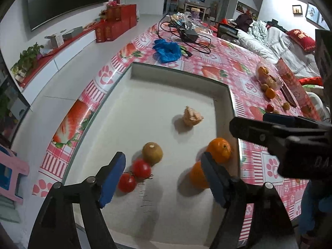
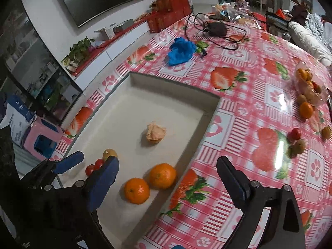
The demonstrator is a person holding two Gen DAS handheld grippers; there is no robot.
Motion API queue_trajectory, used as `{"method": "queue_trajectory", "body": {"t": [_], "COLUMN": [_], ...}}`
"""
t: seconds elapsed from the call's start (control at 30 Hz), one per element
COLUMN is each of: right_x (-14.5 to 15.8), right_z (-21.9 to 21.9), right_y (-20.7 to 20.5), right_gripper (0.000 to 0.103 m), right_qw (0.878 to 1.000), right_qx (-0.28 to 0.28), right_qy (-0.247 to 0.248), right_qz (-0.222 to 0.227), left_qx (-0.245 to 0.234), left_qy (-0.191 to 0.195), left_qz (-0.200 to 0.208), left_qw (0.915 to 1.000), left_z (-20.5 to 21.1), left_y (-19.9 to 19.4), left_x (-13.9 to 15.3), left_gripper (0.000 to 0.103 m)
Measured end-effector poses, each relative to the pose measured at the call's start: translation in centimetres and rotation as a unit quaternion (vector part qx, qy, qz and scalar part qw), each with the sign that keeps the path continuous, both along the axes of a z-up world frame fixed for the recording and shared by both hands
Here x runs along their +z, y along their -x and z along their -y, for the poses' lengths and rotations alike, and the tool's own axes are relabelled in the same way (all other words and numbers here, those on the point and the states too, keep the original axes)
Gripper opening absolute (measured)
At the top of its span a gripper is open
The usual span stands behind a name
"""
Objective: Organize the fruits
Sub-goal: 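Move both tools back over the tablecloth toward the remaining fruits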
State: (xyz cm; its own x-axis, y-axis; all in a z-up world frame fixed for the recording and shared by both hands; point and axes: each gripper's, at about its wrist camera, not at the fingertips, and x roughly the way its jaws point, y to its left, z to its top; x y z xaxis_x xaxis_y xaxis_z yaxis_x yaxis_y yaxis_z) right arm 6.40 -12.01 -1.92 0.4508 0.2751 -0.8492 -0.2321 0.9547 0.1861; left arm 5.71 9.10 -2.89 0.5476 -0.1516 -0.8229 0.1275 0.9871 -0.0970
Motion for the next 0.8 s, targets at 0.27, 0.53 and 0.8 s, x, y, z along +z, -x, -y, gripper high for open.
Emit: {"method": "queue_trajectory", "body": {"t": [0.27,0.53,0.8], "right_x": [0.8,1.1,-0.3], "right_z": [4.8,12.6,21.1], "right_y": [0.8,1.5,2.5], "right_gripper": [0.096,0.103,0.103], "right_qw": [0.999,0.994,0.983], "right_qx": [-0.037,-0.108,-0.183], "right_qy": [-0.015,-0.028,-0.034], "right_qz": [0.007,0.013,-0.001], "left_qx": [-0.042,-0.098,-0.148], "left_qy": [-0.016,-0.027,-0.046], "left_qz": [0.010,0.017,0.011], "left_qw": [0.9989,0.9946,0.9879], "left_z": [4.3,10.4,16.7], "left_y": [0.2,0.2,-0.3], "left_x": [2.0,3.9,4.5], "left_gripper": [0.080,0.080,0.080]}}
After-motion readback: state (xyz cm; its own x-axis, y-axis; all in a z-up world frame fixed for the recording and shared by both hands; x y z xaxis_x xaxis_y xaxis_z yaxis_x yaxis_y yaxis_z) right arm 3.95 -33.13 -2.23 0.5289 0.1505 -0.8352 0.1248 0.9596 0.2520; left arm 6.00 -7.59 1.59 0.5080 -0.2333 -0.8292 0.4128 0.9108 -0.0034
